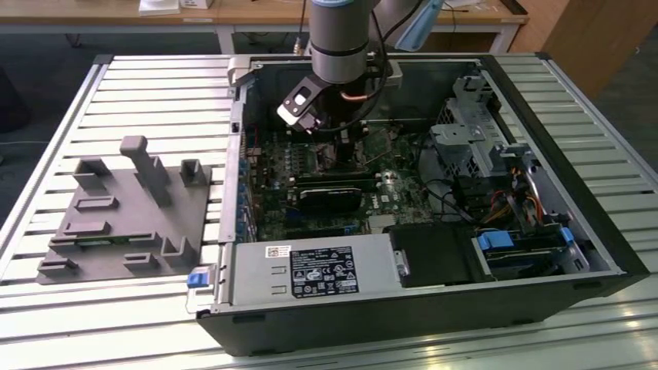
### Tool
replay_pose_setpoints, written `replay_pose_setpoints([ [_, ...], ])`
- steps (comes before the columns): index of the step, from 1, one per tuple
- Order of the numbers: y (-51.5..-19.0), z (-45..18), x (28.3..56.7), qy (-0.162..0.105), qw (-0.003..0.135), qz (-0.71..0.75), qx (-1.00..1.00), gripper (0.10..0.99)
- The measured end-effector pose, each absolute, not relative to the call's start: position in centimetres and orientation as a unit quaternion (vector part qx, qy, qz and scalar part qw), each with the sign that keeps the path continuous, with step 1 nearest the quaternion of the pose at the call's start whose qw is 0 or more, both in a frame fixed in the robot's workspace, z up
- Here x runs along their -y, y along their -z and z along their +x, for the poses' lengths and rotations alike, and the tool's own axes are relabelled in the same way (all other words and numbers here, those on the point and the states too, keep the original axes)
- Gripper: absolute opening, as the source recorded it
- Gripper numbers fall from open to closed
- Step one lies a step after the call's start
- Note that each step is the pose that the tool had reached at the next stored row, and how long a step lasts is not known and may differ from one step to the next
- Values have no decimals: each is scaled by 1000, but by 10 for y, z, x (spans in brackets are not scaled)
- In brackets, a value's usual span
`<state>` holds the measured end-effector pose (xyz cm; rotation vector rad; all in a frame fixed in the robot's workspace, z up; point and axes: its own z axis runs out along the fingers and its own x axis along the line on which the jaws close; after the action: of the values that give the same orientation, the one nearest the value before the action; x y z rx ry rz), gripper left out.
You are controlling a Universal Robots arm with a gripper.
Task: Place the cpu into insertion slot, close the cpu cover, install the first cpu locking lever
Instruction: 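Place the cpu into insertion slot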
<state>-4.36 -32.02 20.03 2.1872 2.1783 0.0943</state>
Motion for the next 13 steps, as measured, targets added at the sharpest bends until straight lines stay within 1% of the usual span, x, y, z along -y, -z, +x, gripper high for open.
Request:
replay_pose_setpoints([
  [13, -194, -44, 320, -29, 27, 708, -705, 541],
])
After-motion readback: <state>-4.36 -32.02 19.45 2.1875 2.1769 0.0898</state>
